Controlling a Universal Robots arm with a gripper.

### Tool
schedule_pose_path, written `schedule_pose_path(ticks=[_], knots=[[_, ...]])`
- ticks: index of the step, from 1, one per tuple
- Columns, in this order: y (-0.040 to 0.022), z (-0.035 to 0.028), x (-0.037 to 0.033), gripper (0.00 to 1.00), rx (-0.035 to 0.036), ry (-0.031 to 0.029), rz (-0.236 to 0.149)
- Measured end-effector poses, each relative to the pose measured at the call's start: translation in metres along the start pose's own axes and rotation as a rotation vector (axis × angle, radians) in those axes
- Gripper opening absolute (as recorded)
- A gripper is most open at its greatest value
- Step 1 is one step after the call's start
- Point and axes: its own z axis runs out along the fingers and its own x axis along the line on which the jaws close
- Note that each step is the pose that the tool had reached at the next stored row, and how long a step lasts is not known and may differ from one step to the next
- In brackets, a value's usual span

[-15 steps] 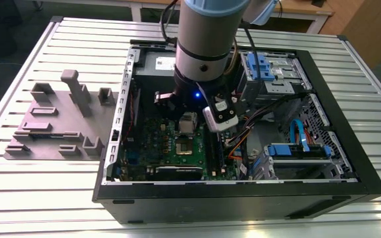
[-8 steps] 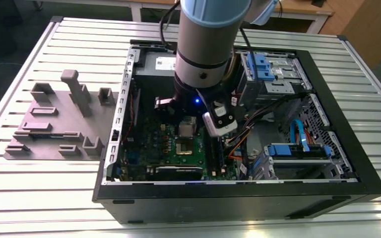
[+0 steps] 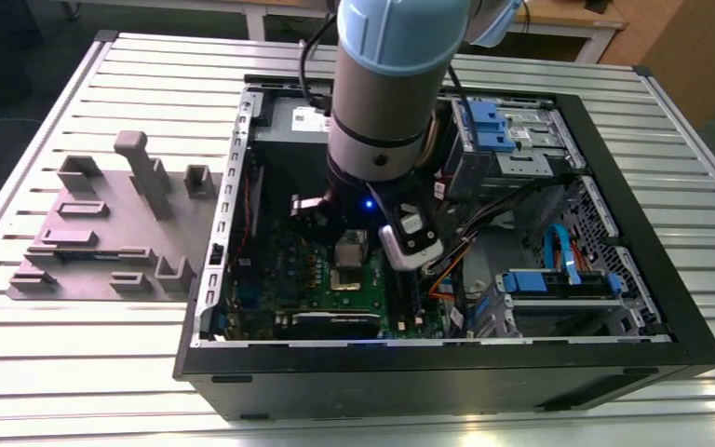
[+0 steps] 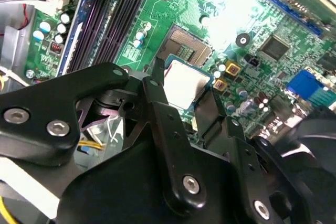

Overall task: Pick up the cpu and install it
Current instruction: 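Place the cpu into insertion slot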

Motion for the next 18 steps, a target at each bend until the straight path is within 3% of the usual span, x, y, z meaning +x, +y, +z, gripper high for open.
schedule_pose_path(ticks=[6, 7, 9, 18], knots=[[-0.0043, 0.0092, -0.0004, 0.47, 0.0001, 0.0000, 0.000], [-0.0068, 0.0143, -0.0006, 0.47, -0.0002, -0.0001, 0.000], [-0.0069, 0.0171, -0.0008, 0.47, -0.0001, -0.0001, 0.000], [-0.0072, 0.0204, -0.0009, 0.47, 0.0000, 0.0000, 0.001]])
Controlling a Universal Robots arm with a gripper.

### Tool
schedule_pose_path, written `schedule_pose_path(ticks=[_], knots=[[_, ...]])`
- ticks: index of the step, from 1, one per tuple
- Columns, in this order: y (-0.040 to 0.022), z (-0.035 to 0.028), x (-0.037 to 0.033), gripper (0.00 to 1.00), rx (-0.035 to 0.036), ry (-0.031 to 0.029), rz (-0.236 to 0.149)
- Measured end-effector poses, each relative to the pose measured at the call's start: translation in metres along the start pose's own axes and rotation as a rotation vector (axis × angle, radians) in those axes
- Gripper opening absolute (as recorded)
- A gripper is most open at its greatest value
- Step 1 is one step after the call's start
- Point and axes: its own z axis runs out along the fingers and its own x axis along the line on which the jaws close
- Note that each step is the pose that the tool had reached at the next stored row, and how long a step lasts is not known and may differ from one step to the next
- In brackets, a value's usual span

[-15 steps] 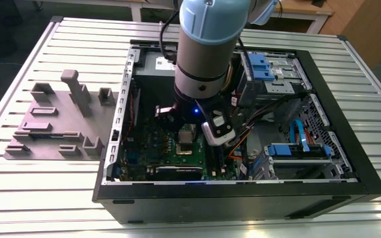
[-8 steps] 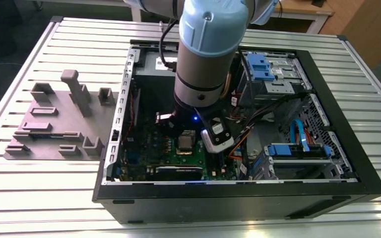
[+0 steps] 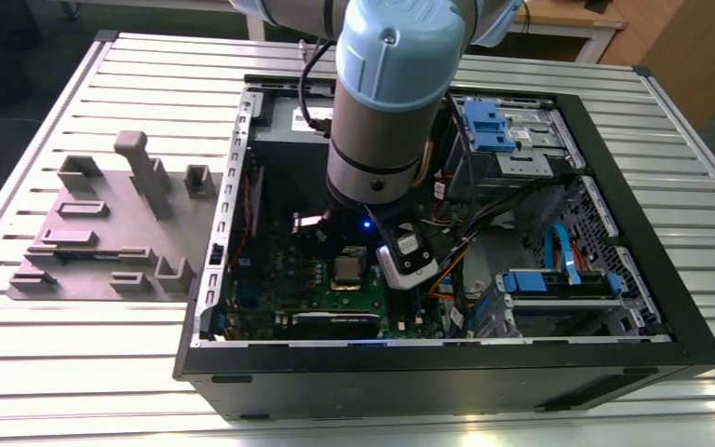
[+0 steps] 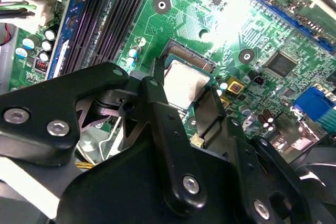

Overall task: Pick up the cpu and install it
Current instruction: 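Place the cpu into insertion slot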

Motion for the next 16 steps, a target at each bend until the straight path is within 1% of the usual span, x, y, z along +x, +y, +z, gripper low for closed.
schedule_pose_path(ticks=[6, 13, 16], knots=[[-0.0001, 0.0008, -0.0002, 0.47, -0.0002, -0.0001, 0.000], [-0.0011, 0.0048, -0.0011, 0.47, -0.0001, 0.0000, 0.000], [-0.0012, 0.0070, -0.0003, 0.47, 0.0000, 0.0000, -0.002]])
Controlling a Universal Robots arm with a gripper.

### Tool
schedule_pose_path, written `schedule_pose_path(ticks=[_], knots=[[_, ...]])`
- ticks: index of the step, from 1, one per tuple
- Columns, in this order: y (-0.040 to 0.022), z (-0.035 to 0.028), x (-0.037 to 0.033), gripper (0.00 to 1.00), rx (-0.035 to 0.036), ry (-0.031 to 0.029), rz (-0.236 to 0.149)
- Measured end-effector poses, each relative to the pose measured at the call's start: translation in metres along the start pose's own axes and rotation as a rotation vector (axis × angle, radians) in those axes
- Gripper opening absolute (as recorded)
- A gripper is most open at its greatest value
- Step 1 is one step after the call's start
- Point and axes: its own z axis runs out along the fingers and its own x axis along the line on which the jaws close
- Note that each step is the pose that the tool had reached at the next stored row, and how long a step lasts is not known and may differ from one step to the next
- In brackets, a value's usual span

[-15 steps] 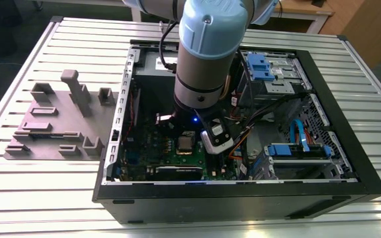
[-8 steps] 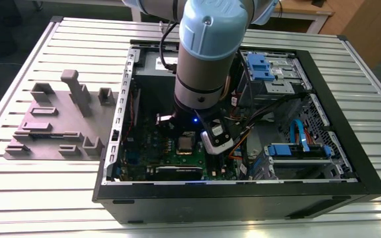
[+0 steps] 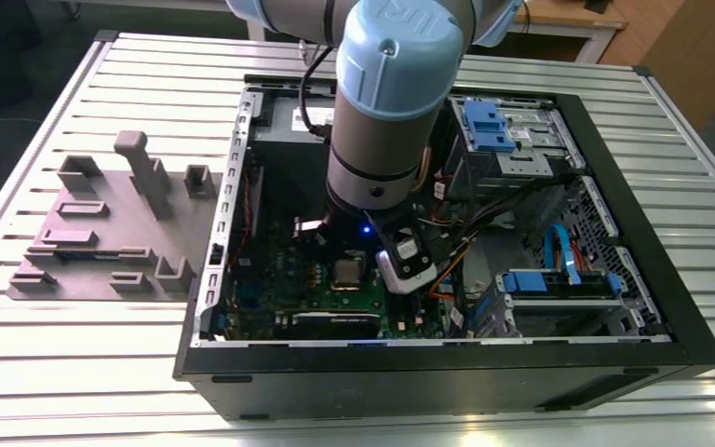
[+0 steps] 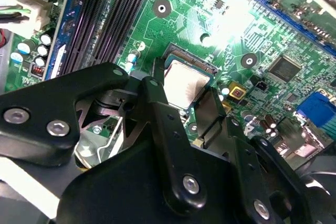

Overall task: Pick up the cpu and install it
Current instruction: 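Place the cpu into insertion slot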

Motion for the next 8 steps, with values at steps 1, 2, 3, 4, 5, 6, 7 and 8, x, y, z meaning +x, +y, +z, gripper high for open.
schedule_pose_path(ticks=[1, 2, 3, 4, 5, 6, 7, 8], knots=[[0.0000, 0.0005, 0.0005, 0.47, 0.0001, 0.0001, -0.001], [-0.0001, 0.0008, 0.0011, 0.47, 0.0003, 0.0002, -0.002], [0.0000, 0.0011, 0.0014, 0.47, 0.0002, 0.0002, -0.003], [0.0000, 0.0014, 0.0015, 0.47, 0.0002, 0.0001, -0.003], [0.0000, 0.0019, 0.0015, 0.47, 0.0000, 0.0001, -0.003], [0.0000, 0.0023, 0.0015, 0.47, 0.0001, 0.0001, -0.003], [-0.0001, 0.0026, 0.0015, 0.47, 0.0001, 0.0001, -0.003], [-0.0001, 0.0028, 0.0015, 0.47, 0.0002, 0.0002, -0.003]])
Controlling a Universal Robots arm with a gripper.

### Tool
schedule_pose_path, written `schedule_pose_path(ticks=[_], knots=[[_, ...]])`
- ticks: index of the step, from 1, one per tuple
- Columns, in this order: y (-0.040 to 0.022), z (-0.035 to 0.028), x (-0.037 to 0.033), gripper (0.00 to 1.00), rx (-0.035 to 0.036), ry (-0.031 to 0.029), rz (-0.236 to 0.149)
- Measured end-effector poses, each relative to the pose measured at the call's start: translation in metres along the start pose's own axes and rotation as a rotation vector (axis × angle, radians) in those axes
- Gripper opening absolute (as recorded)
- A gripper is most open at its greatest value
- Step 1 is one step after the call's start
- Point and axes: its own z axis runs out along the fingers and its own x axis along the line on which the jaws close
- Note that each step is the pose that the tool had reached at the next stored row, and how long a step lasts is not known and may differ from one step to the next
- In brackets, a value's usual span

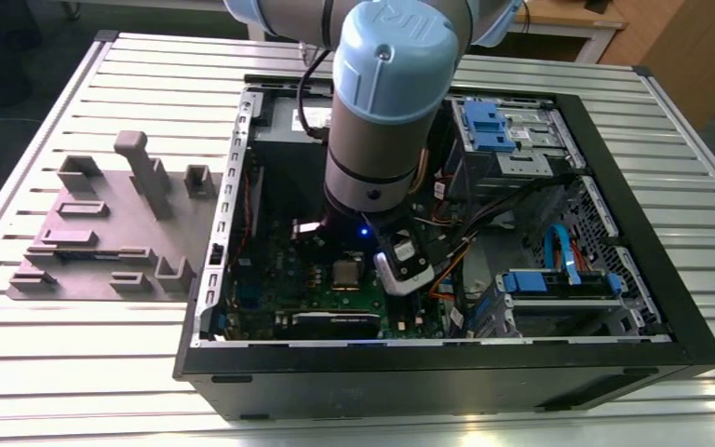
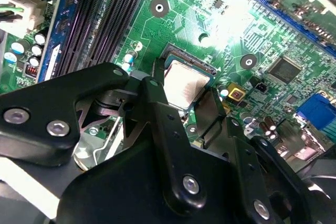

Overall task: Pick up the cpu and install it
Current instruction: 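Place the cpu into insertion slot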

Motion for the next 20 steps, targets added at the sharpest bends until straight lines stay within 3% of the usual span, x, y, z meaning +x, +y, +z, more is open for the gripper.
schedule_pose_path(ticks=[10, 20], knots=[[-0.0002, 0.0045, -0.0002, 0.47, 0.0003, 0.0001, 0.003], [-0.0001, 0.0047, -0.0002, 0.47, -0.0001, -0.0001, 0.003]])
